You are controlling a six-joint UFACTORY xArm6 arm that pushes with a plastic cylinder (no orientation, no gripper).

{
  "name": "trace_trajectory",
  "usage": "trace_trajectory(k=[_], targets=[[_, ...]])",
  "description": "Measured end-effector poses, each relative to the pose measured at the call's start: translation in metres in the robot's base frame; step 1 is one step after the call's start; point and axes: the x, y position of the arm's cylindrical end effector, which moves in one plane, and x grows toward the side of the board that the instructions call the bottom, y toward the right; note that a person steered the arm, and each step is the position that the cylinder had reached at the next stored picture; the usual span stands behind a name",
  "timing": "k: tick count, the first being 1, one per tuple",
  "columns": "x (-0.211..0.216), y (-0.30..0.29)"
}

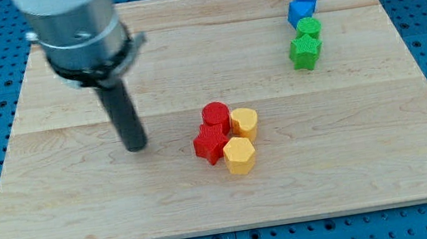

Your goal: Separate the red circle from the group of blocks

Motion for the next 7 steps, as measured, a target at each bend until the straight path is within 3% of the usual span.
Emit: trace_trajectory(k=[5, 6, 7], targets=[[-0.02, 0.098], [-0.023, 0.094], [-0.05, 0.052]])
